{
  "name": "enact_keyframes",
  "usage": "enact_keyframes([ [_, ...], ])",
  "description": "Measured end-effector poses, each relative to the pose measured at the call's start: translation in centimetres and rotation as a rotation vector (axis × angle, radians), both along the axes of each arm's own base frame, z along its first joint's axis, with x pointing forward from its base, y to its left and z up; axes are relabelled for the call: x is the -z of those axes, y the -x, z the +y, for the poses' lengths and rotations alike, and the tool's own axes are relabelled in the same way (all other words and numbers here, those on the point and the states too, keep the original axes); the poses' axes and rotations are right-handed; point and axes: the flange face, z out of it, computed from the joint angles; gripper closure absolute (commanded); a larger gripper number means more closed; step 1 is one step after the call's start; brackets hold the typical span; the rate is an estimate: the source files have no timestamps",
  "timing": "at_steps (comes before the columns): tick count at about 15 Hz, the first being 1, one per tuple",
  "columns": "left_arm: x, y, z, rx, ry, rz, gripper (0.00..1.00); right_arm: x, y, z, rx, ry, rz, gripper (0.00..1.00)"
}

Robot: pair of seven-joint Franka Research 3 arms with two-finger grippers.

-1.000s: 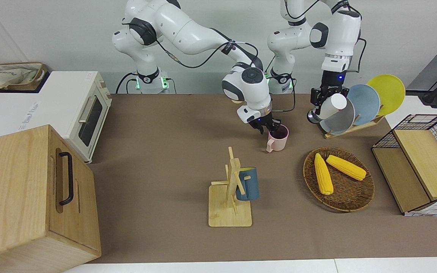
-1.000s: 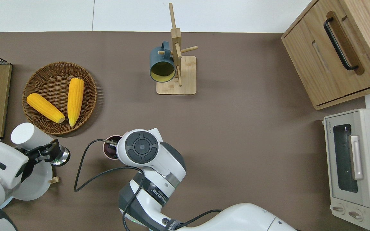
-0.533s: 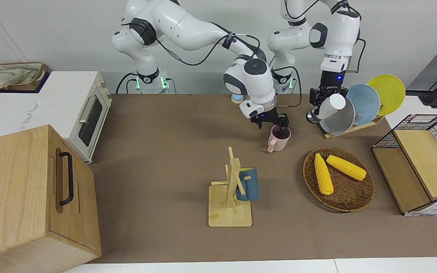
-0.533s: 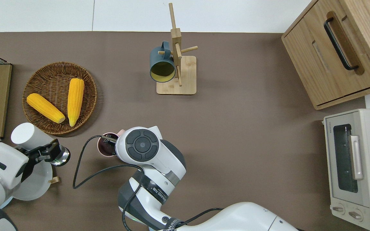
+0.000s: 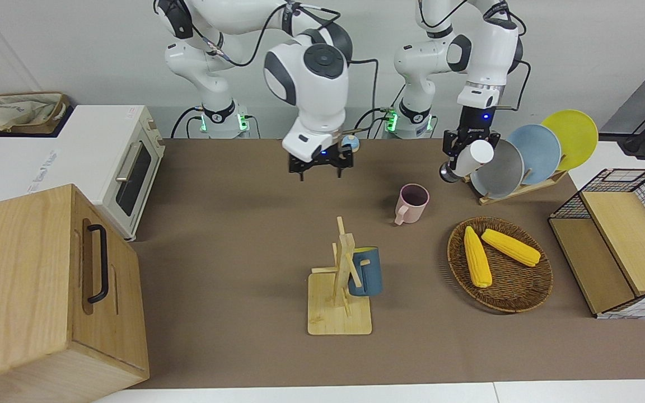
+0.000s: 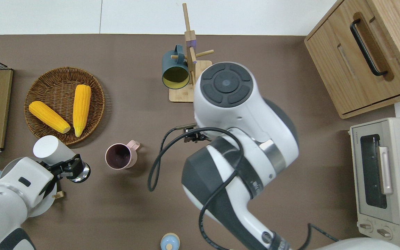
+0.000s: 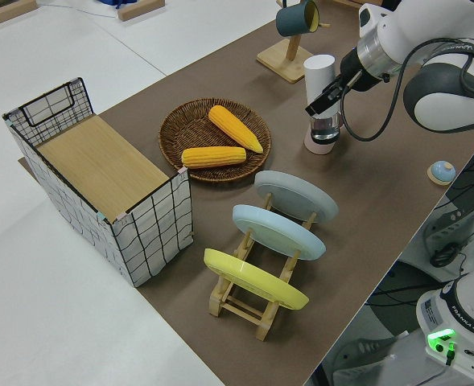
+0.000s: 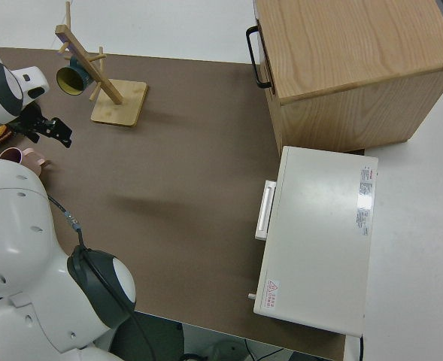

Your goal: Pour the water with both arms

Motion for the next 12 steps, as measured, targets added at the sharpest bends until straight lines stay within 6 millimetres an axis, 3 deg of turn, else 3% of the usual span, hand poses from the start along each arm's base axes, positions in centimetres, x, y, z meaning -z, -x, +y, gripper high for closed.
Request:
enact_keyframes([
  [1, 0.2, 0.3, -0.4, 0.009, -0.002, 0.004, 1.00, -0.5, -0.6, -1.7, -0.041, 0.009, -0.002, 0.009],
  [3, 1.1, 1.5, -1.6, 0.039, -0.007, 0.021, 1.00, -1.4, -2.9, -7.3, -0.116, 0.030, -0.016, 0.009],
  [5, 1.6, 2.8, -2.2, 0.058, -0.010, 0.059, 1.00, -2.1, -3.9, -11.7, -0.093, 0.056, -0.026, 0.009],
  [12, 1.9, 5.1, -4.7, 0.116, 0.004, 0.126, 1.00, -7.5, -3.8, -24.4, 0.101, 0.018, -0.079, 0.009],
])
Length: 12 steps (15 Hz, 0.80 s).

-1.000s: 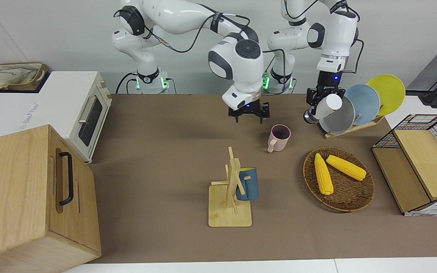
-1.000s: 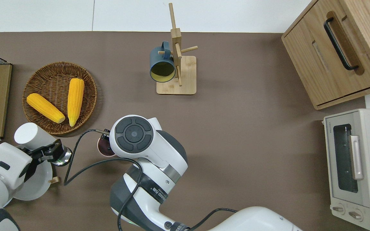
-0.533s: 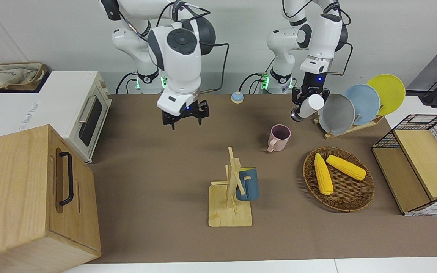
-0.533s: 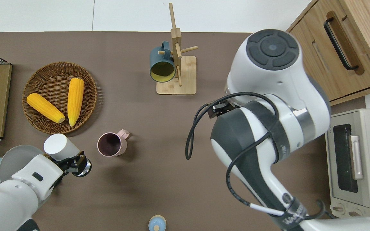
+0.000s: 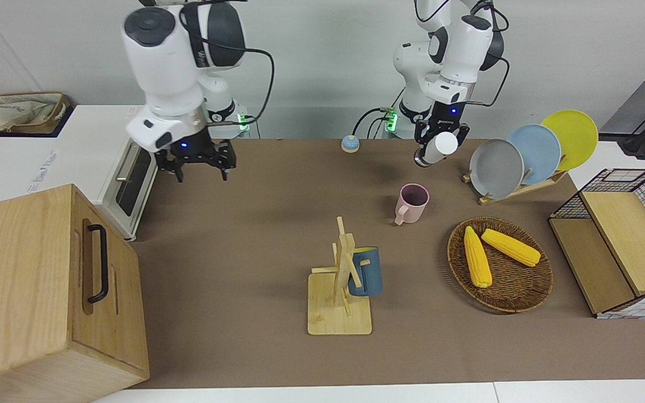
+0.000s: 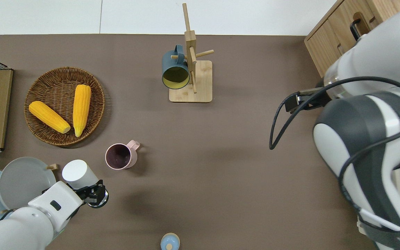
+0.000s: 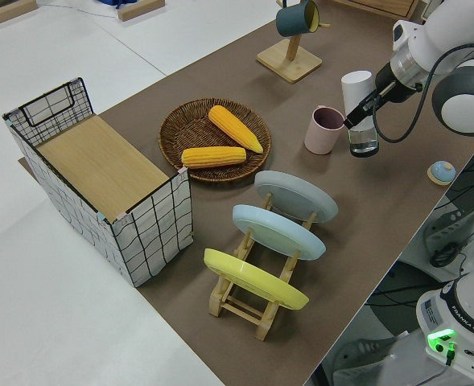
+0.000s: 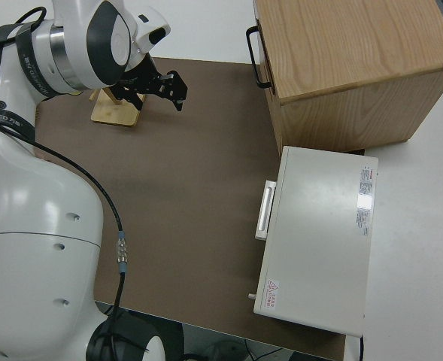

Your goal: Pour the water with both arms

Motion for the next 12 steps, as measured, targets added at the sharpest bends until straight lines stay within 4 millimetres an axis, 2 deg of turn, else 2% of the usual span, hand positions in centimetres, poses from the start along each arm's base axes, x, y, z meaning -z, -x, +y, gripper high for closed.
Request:
enact_keyframes([
  [2, 0.5, 0.3, -0.7, 0.010, 0.014, 0.023, 1.00, -1.1, 0.5, -3.1, 0.047, -0.007, -0.009, 0.009],
  [6, 2.1, 0.5, -1.4, 0.026, 0.021, 0.088, 1.00, -1.7, 1.2, -6.9, 0.111, -0.004, -0.002, 0.009],
  [9, 3.5, 0.2, -1.5, 0.027, 0.019, 0.130, 1.00, -1.7, 1.3, -8.0, 0.131, -0.001, 0.006, 0.009],
  [12, 4.6, -0.5, -1.9, 0.035, 0.019, 0.174, 1.00, -2.1, 1.4, -7.2, 0.116, -0.003, -0.004, 0.009],
])
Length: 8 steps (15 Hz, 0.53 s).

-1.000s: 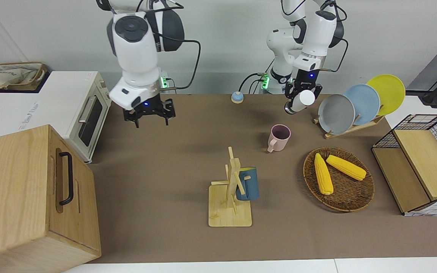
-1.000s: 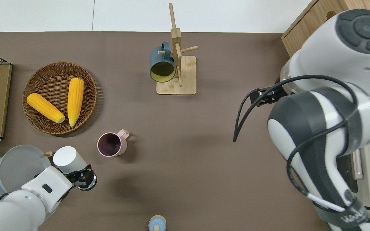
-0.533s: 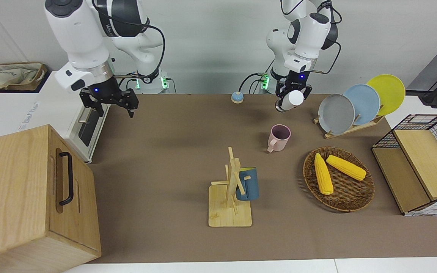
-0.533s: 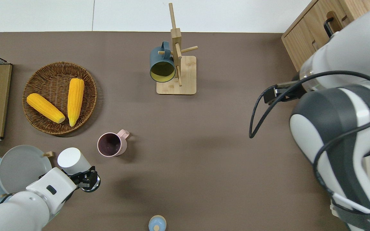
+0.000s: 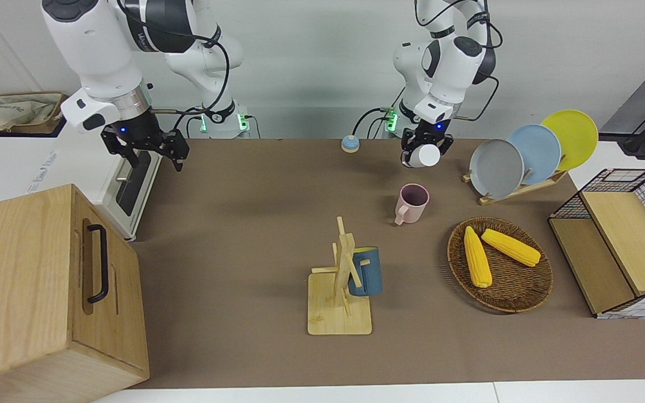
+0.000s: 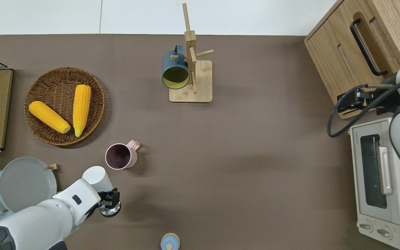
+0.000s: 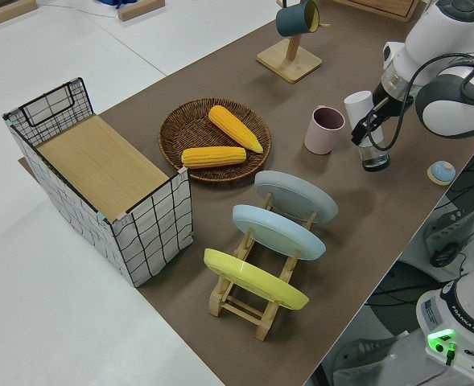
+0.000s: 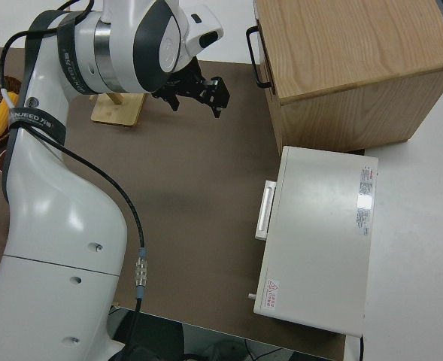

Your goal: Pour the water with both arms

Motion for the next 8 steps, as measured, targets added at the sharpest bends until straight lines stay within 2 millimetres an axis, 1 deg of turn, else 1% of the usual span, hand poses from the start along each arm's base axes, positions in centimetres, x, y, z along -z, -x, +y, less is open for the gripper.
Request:
enact_keyframes([
  [2, 0.1, -0.5, -0.4, 0.010, 0.002, 0.033, 1.00, -0.9, 0.1, 0.3, -0.006, -0.002, -0.017, 0.009],
  [5, -0.4, -1.6, -1.1, 0.027, 0.009, 0.096, 1.00, -2.3, 0.3, 0.4, -0.008, -0.004, -0.045, 0.009],
  [8, -0.2, -2.3, -1.5, 0.037, 0.013, 0.149, 1.00, -2.4, 0.4, 0.6, -0.012, -0.008, -0.047, 0.009],
])
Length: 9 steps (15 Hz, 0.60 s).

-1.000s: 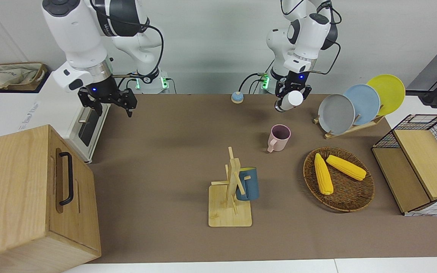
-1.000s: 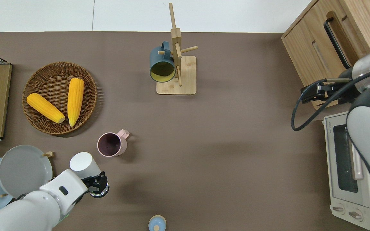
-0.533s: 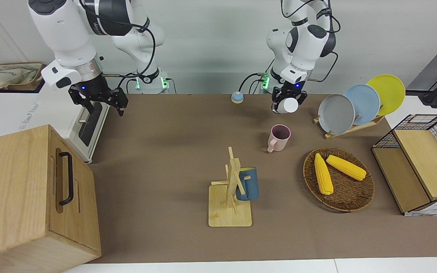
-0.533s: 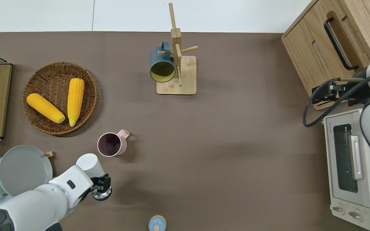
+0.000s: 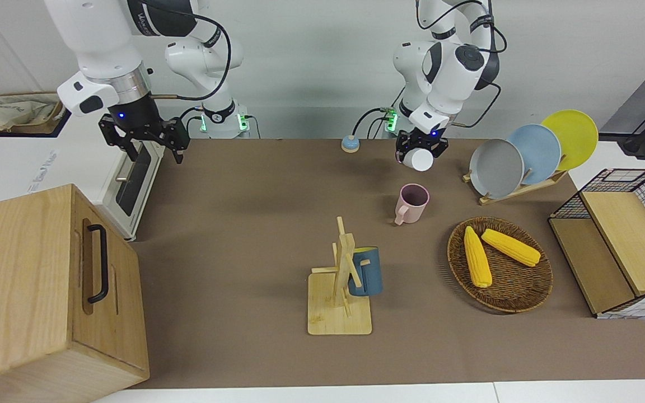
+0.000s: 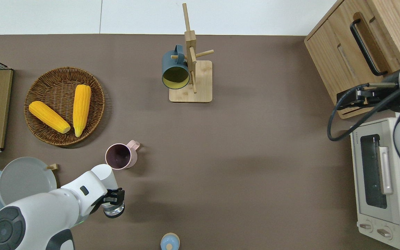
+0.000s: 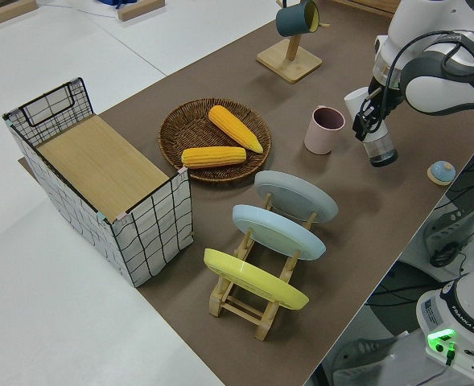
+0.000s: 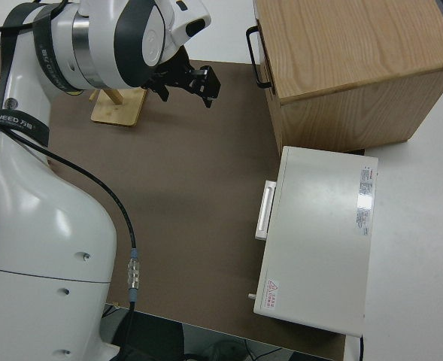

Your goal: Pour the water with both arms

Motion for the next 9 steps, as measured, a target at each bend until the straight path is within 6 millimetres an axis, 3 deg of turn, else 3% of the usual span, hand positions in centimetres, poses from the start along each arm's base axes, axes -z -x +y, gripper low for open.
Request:
enact_keyframes([
  [4, 1.3, -0.8, -0.3, 0.009, 0.000, 0.067, 1.00, 0.0, 0.1, 1.0, -0.016, -0.001, 0.000, 0.009],
  [9, 1.9, -1.9, -0.2, 0.017, -0.004, 0.123, 1.00, 0.0, 0.0, 0.7, -0.012, -0.001, 0.000, 0.009],
])
